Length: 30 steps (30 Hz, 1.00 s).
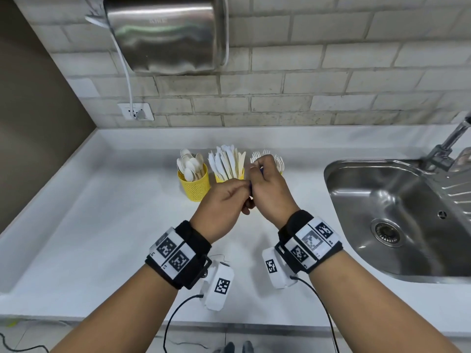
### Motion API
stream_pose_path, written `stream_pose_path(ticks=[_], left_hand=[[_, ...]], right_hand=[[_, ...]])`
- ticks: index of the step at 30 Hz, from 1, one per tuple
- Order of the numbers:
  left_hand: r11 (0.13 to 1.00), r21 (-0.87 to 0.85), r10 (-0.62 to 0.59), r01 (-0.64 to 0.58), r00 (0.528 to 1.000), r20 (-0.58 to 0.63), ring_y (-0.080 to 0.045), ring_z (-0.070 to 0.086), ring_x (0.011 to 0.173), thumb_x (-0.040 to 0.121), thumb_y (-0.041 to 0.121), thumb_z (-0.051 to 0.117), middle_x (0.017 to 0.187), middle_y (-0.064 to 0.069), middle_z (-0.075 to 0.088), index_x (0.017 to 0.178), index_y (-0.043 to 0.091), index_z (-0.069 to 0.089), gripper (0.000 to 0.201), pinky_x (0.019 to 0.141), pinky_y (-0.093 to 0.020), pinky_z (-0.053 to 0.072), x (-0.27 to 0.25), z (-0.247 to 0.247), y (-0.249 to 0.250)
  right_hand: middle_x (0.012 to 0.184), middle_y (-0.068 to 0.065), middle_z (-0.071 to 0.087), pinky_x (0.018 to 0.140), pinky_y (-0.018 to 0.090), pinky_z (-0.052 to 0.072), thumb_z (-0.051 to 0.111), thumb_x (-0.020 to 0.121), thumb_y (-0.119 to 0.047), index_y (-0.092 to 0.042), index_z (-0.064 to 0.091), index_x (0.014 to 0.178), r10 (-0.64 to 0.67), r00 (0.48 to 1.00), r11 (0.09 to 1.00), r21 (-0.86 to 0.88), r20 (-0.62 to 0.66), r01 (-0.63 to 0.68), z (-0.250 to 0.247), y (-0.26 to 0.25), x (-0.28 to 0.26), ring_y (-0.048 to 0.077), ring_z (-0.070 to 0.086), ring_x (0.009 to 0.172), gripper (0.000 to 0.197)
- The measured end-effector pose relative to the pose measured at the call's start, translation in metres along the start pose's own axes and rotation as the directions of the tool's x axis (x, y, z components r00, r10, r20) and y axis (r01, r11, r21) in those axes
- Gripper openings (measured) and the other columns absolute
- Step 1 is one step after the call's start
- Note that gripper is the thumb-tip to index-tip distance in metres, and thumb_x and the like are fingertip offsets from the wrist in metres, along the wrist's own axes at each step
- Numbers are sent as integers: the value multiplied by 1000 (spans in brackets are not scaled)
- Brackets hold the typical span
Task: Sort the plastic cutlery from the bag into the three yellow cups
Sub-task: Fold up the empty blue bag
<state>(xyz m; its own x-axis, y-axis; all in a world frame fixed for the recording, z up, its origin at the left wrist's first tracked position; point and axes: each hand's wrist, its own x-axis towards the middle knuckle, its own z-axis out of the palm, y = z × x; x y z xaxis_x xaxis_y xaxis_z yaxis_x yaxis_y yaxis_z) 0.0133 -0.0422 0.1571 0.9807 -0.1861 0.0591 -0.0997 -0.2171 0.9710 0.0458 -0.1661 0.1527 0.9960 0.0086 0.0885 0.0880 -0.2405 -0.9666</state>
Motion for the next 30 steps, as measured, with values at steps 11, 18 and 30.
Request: stream_pose_path(ticks=[11, 18, 30], left_hand=[[944, 323, 160, -69, 951, -264, 0, 54, 69, 66, 0, 85, 73, 6, 56, 71, 22, 81, 23, 67, -8, 43, -4, 4, -4], [944, 329, 142, -6, 910, -391, -8, 50, 55, 59, 0, 80, 75, -5, 55, 64, 22, 57, 33, 53, -20, 45, -4, 6, 7], [857, 513, -12, 46, 998, -69, -5, 51, 70, 53, 39, 98, 94, 8, 54, 113, 29, 45, 81, 60, -15, 41, -16, -8, 4]], right_hand=[[83, 17, 73, 74, 61, 61, 60, 94, -26, -18, 76, 74, 97, 995, 985, 141, 19, -99, 6, 2, -17, 43, 71, 86, 27], [66, 13, 64, 50, 37, 55, 61, 99, -22, 0, 69, 73, 138, 990, 972, 192, 18, -138, 5, -8, -23, 23, 57, 49, 35], [42, -2, 46, 55, 26, 36, 55, 100, -42, -7, 51, 52, 168, 973, 986, -19, 156, -167, -8, 10, -25, 15, 44, 40, 60]])
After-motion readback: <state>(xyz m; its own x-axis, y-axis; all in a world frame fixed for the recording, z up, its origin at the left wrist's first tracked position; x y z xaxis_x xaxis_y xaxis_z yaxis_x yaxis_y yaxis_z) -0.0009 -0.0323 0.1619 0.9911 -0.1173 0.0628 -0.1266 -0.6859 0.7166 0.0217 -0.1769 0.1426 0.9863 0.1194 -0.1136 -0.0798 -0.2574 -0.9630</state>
